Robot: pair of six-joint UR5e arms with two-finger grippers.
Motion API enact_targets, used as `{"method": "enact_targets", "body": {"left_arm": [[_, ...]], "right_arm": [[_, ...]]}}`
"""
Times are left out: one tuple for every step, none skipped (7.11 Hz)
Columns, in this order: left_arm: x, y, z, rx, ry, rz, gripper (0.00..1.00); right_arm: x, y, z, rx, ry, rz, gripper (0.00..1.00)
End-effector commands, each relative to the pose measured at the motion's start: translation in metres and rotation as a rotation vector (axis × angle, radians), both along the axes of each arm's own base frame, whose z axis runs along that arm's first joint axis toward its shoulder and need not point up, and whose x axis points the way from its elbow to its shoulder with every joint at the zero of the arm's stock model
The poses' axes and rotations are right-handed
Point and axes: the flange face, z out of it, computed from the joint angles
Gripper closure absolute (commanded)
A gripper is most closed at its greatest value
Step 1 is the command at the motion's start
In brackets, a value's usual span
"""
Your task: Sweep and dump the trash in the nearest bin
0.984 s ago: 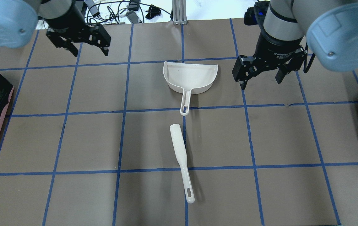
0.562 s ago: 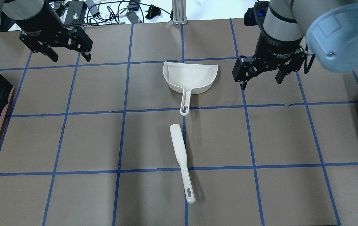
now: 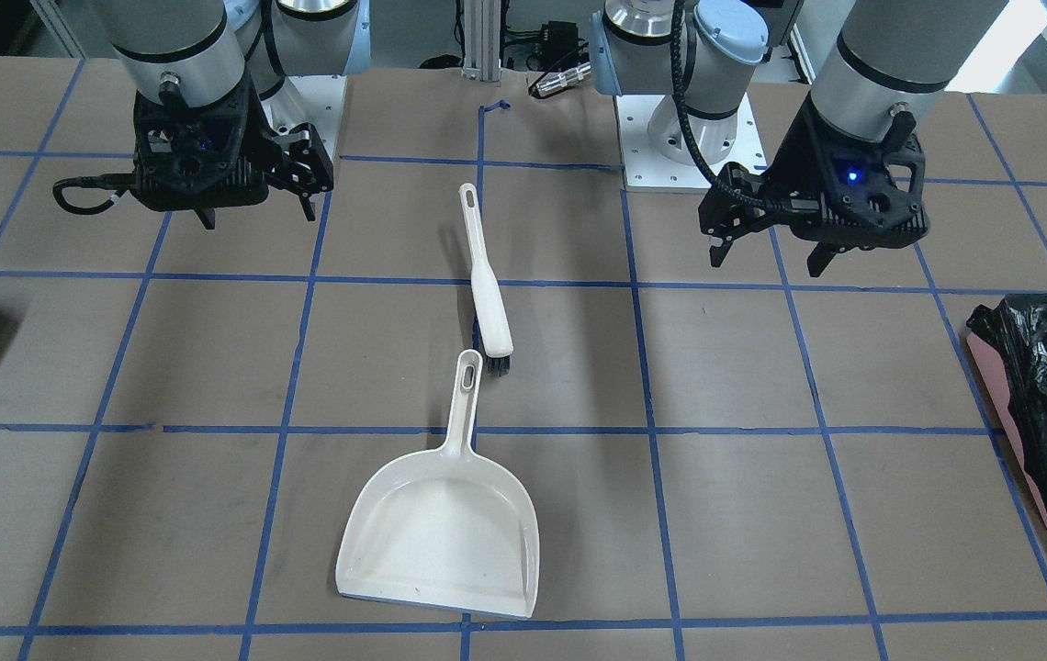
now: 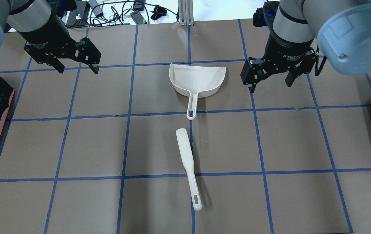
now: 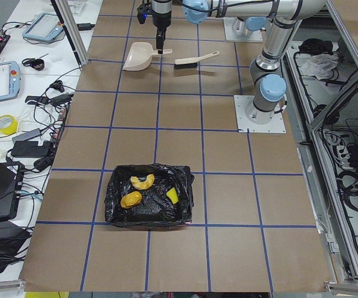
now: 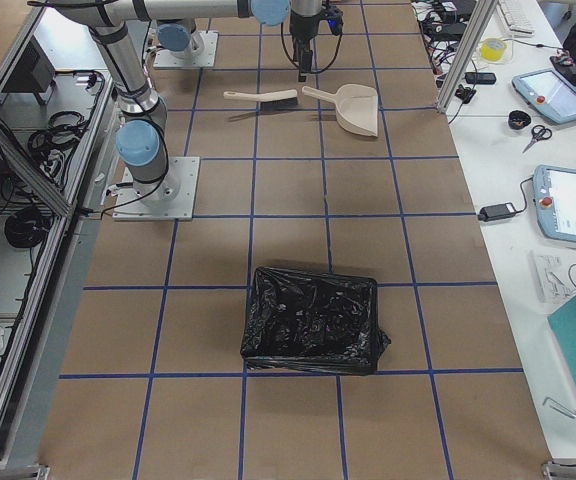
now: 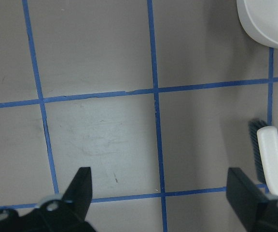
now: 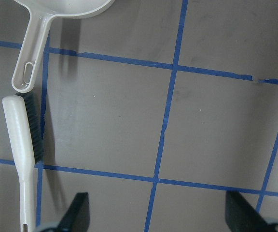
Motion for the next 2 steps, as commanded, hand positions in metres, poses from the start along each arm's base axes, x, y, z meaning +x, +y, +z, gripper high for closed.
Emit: {"method": "enact_targets", "body": {"left_arm": [[-0.0022, 0.0007, -0.0008, 0.000, -0.010, -0.006, 0.00], [-0.0020, -0.0011, -0.0046, 0.008, -0.011, -0.006, 0.00]], "right_arm": [[0.0000, -0.0002, 0.0001, -0.001, 0.000, 0.000, 0.00], [0.0000, -0.0002, 0.0001, -0.002, 0.000, -0.001, 0.00]]}}
